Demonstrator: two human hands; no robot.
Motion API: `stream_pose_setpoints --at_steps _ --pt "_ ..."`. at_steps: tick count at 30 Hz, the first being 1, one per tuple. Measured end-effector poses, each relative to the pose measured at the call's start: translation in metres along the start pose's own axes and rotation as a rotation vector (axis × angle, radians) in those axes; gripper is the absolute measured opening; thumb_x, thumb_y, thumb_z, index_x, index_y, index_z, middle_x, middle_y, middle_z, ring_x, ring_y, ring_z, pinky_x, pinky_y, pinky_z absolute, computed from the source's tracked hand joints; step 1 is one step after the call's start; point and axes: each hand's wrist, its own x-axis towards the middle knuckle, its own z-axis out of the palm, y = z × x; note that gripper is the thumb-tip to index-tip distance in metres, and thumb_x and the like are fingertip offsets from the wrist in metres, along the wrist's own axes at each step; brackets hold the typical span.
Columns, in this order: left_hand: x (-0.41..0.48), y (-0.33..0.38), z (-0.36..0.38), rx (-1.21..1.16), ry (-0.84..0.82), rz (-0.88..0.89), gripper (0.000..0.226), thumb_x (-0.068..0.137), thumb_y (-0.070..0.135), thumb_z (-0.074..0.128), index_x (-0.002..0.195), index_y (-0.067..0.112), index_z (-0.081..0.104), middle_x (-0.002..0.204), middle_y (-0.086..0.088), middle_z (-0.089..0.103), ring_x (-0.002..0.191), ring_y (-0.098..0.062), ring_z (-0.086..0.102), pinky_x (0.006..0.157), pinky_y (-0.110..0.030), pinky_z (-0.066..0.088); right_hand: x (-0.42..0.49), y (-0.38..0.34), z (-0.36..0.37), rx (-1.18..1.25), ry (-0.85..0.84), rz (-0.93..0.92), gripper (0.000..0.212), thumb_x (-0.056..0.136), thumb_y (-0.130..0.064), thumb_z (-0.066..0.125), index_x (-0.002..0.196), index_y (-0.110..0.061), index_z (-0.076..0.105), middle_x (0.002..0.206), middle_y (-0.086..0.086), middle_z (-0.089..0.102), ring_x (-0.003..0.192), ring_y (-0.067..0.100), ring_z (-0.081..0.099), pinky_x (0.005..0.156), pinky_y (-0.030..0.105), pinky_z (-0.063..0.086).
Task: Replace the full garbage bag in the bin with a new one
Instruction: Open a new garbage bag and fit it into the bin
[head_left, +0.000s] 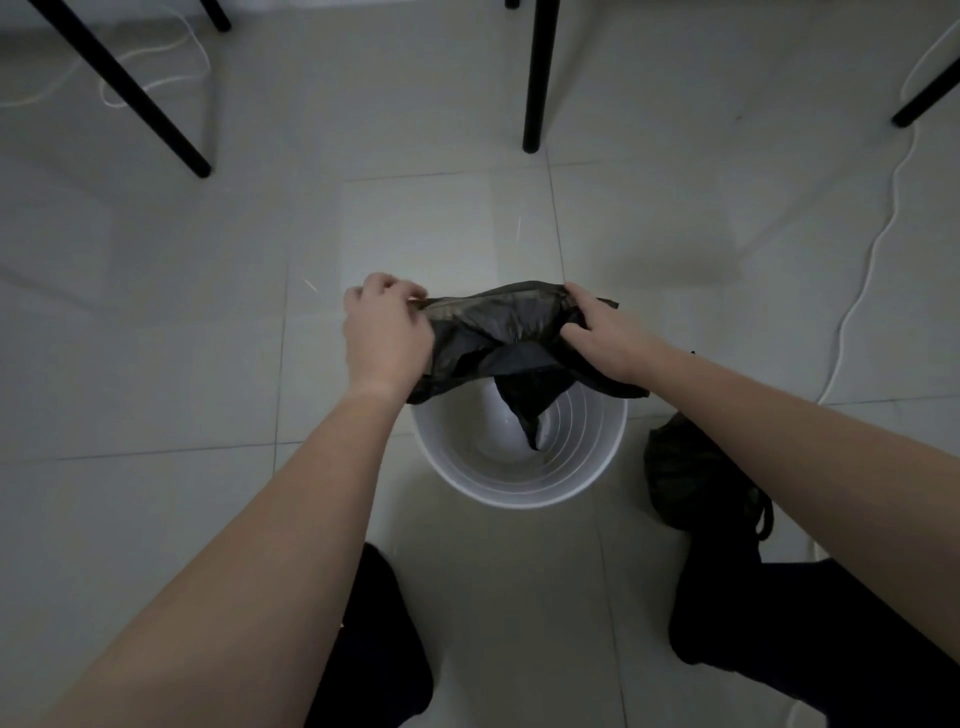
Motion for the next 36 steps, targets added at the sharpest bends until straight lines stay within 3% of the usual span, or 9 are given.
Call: stream_pose_setpoints --at_steps 3,7,14,18,25,28,30,33,36 --pt "-0.002 0.025 0.007 -0.042 -0.135 0.201 0.034 0.099 0.019 0.054 0.127 0.014 0.073 0.128 -0.007 0.069 0.123 -0.032 0.058 0.109 -0.040 0.045 0.000 0.000 0.005 0.070 0.044 0.013 0.060 0.094 -0.039 0.045 0.151 -0.026 0.028 0.134 0.008 0.056 0.112 0.027 0.057 0.091 0.040 0.046" --pt "-0.005 0.029 0.025 0.000 -0.438 0.116 0.061 0.108 0.046 0.048 0.157 0.010 0.044 0.157 -0.014 0.052 0.145 -0.033 0.047 0.121 -0.044 0.037 0.005 0.001 0.011 0.065 0.024 0.079 0.053 0.101 -0.040 0.044 0.149 -0.016 0.040 0.134 0.013 0.058 0.117 0.030 0.055 0.090 0.035 0.040" --pt "-0.009 -0.012 0.038 -0.257 -0.604 -0.250 0.077 0.097 0.078 0.039 0.147 0.022 0.053 0.146 -0.007 0.060 0.133 -0.029 0.056 0.102 -0.037 0.040 0.005 0.001 0.008 0.304 -0.045 0.276 0.091 0.095 -0.081 0.022 0.134 -0.012 0.065 0.144 0.014 0.058 0.132 0.032 0.054 0.106 0.037 0.032" --pt "-0.016 -0.028 0.042 -0.404 -0.672 -0.361 0.083 0.098 0.081 0.028 0.141 0.019 0.063 0.145 -0.006 0.063 0.135 -0.027 0.056 0.117 -0.042 0.038 0.000 0.014 0.021 0.502 -0.185 0.380 0.087 0.089 -0.088 0.021 0.110 -0.023 0.075 0.130 0.012 0.068 0.119 0.028 0.063 0.115 0.045 0.039" --pt "-0.030 -0.038 0.030 -0.007 -0.331 -0.171 0.058 0.108 0.053 0.045 0.145 0.010 0.056 0.144 -0.016 0.060 0.134 -0.039 0.053 0.112 -0.049 0.043 -0.017 0.038 0.031 0.343 -0.121 0.447 0.086 0.096 -0.078 0.024 0.130 -0.012 0.067 0.129 0.014 0.063 0.123 0.034 0.059 0.109 0.044 0.043" --pt "-0.034 -0.029 0.017 0.101 -0.154 0.052 0.037 0.100 0.018 0.057 0.137 0.014 0.063 0.135 -0.011 0.063 0.125 -0.037 0.054 0.109 -0.047 0.044 -0.029 0.046 0.026 0.129 0.107 0.309 0.048 0.106 -0.044 0.039 0.098 -0.007 0.067 0.097 0.014 0.065 0.108 0.040 0.062 0.079 0.038 0.047" --pt "-0.042 -0.012 0.008 0.036 -0.137 0.164 0.032 0.095 0.014 0.059 0.125 0.019 0.070 0.125 -0.007 0.066 0.117 -0.032 0.058 0.105 -0.042 0.046 -0.041 0.044 0.020 -0.073 0.377 0.130 0.031 0.103 -0.030 0.046 0.102 -0.004 0.064 0.097 0.011 0.057 0.105 0.040 0.057 0.079 0.039 0.041" --pt "-0.060 0.015 -0.002 -0.113 -0.442 0.164 0.029 0.095 0.037 0.067 0.122 0.026 0.072 0.120 0.001 0.071 0.112 -0.021 0.066 0.102 -0.035 0.051 -0.065 0.014 0.015 -0.085 0.434 -0.124 0.034 0.093 -0.052 0.051 0.116 -0.027 0.057 0.110 -0.008 0.049 0.103 0.018 0.051 0.081 0.034 0.040" --pt "-0.089 0.023 -0.003 0.186 -0.568 0.322 0.063 0.081 0.066 0.070 0.134 0.031 0.065 0.130 0.005 0.066 0.119 -0.021 0.062 0.102 -0.042 0.051 -0.092 -0.008 0.026 -0.306 0.250 -0.307 0.047 0.080 -0.070 0.057 0.113 -0.036 0.052 0.108 -0.010 0.056 0.097 0.014 0.055 0.081 0.033 0.049"
